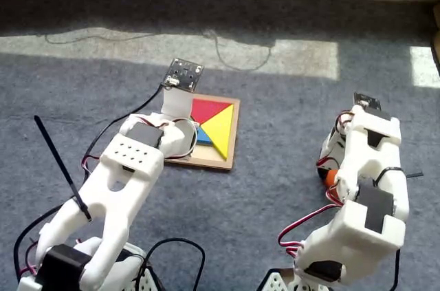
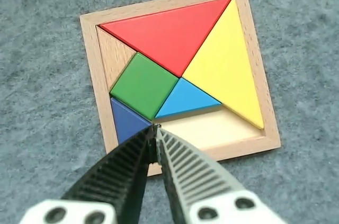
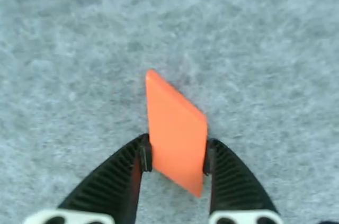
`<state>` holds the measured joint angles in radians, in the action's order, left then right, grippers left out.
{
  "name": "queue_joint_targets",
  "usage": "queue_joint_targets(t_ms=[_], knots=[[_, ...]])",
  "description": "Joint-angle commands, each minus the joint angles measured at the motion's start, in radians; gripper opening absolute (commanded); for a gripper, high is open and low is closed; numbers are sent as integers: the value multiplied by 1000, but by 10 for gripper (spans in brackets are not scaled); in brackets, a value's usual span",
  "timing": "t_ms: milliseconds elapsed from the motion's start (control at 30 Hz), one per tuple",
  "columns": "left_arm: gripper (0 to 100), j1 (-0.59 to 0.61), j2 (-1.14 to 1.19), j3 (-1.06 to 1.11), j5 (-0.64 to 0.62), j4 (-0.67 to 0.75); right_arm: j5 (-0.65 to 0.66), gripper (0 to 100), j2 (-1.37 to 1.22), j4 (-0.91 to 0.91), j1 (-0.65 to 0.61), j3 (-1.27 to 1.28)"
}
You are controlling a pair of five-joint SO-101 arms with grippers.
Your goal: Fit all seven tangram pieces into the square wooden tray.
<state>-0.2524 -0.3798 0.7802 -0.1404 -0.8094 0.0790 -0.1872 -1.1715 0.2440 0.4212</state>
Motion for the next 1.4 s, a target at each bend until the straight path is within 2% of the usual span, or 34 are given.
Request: queue_joint_targets(t_ms=[0,233,433,567,733,800,867,933,1167,1367], knots=[[8,18,-44,-5,0,12,14,29,54,5,-1,-19],[8,124,-45,-7,-2,12,15,5,447,1,-12,119],[8,199,-67,-15,-2,12,15,5,730,1,-157,237],[8,283,-229,-10,-2,-46,15,5,823,-7,-266,252],[8,412,-479,5,0,-173,21,5,845,1,-414,252],[8,453,-559,41,0,-189,77,5,845,1,-473,252],[8,489,-619,93,52,-189,143,5,845,2,-530,252],[8,515,-668,157,110,-189,184,5,845,45,-582,255],[8,608,-765,311,120,-189,311,5,839,289,-728,280],[8,661,-820,438,118,-158,333,5,659,414,-822,298]])
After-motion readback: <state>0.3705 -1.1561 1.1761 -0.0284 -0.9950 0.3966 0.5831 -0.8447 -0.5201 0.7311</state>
